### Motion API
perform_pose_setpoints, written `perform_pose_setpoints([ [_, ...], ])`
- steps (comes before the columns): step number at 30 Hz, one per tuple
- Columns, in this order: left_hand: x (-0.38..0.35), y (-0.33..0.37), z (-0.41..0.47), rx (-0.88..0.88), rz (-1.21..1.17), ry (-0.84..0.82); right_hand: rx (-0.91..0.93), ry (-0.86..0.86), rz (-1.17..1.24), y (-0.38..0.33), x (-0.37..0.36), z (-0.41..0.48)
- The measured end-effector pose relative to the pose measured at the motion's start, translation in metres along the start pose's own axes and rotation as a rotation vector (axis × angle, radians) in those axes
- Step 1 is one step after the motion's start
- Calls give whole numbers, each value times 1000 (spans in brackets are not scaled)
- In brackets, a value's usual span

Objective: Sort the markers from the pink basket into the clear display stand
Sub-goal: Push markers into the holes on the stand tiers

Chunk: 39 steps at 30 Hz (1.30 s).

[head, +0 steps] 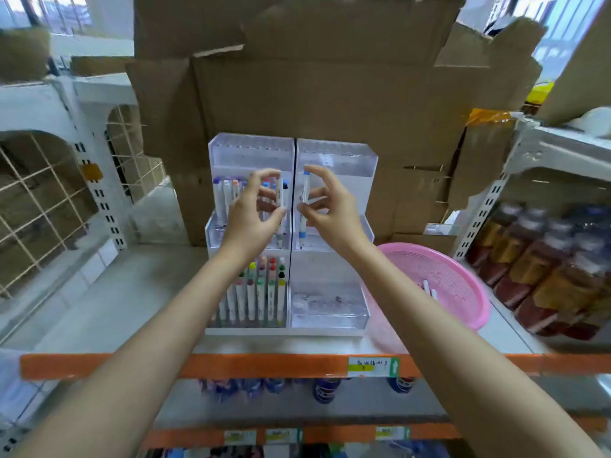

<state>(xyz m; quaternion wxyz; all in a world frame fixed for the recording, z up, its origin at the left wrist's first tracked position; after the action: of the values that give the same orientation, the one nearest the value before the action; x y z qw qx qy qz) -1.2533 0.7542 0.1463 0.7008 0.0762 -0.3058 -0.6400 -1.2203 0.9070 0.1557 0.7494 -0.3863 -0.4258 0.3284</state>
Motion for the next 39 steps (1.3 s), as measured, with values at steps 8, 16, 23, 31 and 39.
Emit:
perform_pose_setpoints([
  [8, 66, -44, 18, 1, -2, 112, 73, 139, 27, -36, -67, 24],
  [16, 90, -83, 27, -16, -38, 47, 155, 195, -59, -48, -116, 42],
  [23, 93, -90, 25, -142, 19, 3, 193, 272, -162, -47, -135, 41],
  [31, 93, -99, 19, -122, -2, -7, 183, 318, -158, -41, -141, 36],
  [39, 91, -103, 14, -82, -44, -84, 166, 319, -169, -35, -144, 33],
])
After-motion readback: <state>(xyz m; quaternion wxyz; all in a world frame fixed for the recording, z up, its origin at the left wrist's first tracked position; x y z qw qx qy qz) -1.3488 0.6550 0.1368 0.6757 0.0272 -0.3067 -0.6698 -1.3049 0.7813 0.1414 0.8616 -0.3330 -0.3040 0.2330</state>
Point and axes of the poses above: each hand's wrist, its own z-axis towards the middle knuckle, its own x-axis out of the back of the hand, y = z × x, the point moved 2 cm from there along z, towards the middle knuckle, and after that the axes turned 15 degrees about -x, right-handed, at the moved point
